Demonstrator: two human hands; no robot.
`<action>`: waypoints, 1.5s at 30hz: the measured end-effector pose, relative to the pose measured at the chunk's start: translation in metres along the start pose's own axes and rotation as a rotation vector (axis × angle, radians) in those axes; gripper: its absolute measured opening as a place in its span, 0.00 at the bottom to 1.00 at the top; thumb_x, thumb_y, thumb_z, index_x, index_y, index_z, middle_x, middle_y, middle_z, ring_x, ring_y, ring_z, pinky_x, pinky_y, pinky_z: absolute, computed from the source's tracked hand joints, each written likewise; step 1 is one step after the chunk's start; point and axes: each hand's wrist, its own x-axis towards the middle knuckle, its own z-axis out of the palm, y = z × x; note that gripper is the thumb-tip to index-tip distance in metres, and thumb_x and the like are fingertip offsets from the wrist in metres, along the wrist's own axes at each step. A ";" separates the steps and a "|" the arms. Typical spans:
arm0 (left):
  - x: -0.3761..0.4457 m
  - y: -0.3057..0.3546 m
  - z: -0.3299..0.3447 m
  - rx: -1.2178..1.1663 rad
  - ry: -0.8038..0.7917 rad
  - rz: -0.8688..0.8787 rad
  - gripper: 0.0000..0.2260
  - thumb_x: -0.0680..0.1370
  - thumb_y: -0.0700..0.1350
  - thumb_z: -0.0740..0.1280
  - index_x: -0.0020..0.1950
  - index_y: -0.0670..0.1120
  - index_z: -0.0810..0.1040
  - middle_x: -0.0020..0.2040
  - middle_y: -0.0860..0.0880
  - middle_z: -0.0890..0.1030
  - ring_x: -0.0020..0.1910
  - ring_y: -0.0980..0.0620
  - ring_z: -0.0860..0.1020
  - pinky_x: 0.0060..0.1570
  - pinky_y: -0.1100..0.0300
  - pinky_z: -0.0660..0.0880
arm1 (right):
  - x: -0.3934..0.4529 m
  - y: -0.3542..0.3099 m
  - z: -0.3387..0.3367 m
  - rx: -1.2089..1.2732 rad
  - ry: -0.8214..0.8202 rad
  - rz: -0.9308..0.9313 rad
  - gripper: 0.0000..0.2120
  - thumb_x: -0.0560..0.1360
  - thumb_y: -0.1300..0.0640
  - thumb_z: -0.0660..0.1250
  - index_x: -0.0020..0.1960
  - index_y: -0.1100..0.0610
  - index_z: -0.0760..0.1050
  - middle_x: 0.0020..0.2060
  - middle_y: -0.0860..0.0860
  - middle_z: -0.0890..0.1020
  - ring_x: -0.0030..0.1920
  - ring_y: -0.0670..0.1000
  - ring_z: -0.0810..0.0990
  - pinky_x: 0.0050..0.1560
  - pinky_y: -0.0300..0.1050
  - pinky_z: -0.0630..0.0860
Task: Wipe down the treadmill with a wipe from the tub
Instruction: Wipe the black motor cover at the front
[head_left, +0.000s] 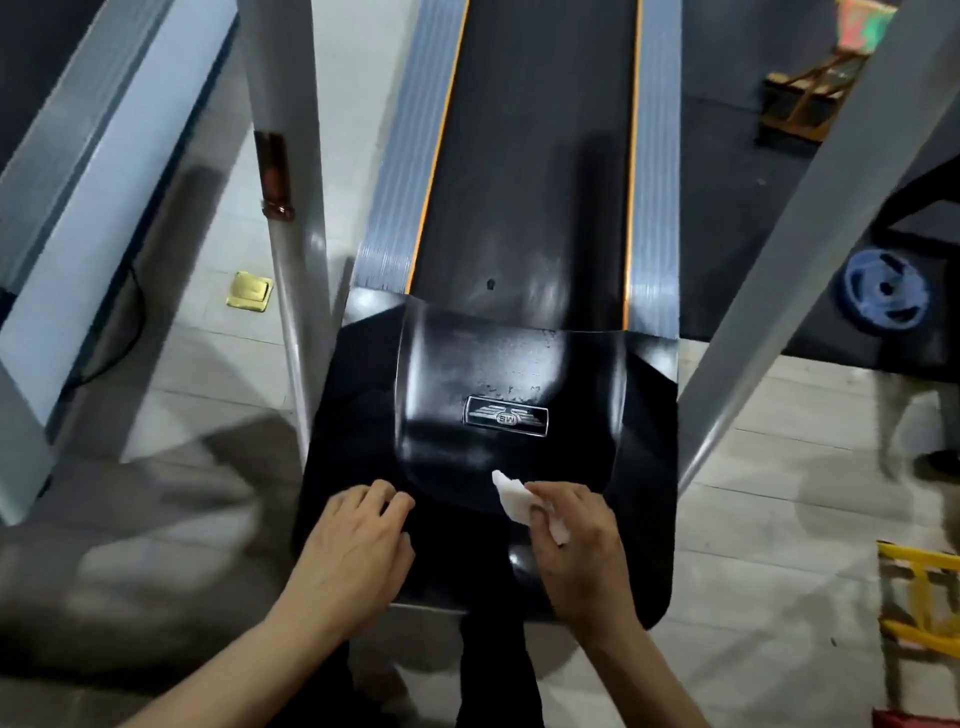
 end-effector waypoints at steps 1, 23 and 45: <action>0.014 0.005 0.016 -0.011 -0.007 -0.005 0.17 0.74 0.51 0.57 0.56 0.49 0.80 0.50 0.51 0.77 0.47 0.47 0.79 0.49 0.51 0.78 | 0.018 0.019 0.006 -0.031 -0.013 -0.025 0.11 0.76 0.61 0.72 0.56 0.50 0.81 0.51 0.42 0.81 0.51 0.45 0.77 0.55 0.42 0.73; 0.297 -0.120 0.314 0.210 0.061 0.067 0.29 0.84 0.55 0.48 0.84 0.50 0.47 0.84 0.46 0.48 0.83 0.45 0.47 0.81 0.46 0.50 | 0.349 0.284 0.241 -0.366 0.215 -0.311 0.14 0.78 0.62 0.64 0.62 0.56 0.81 0.56 0.52 0.84 0.53 0.58 0.77 0.58 0.51 0.75; 0.297 -0.117 0.309 0.160 0.046 0.052 0.30 0.82 0.55 0.52 0.84 0.50 0.50 0.84 0.45 0.50 0.83 0.45 0.49 0.80 0.44 0.53 | 0.339 0.332 0.223 -0.529 0.206 0.017 0.20 0.75 0.67 0.58 0.65 0.63 0.78 0.63 0.63 0.80 0.62 0.64 0.79 0.65 0.54 0.72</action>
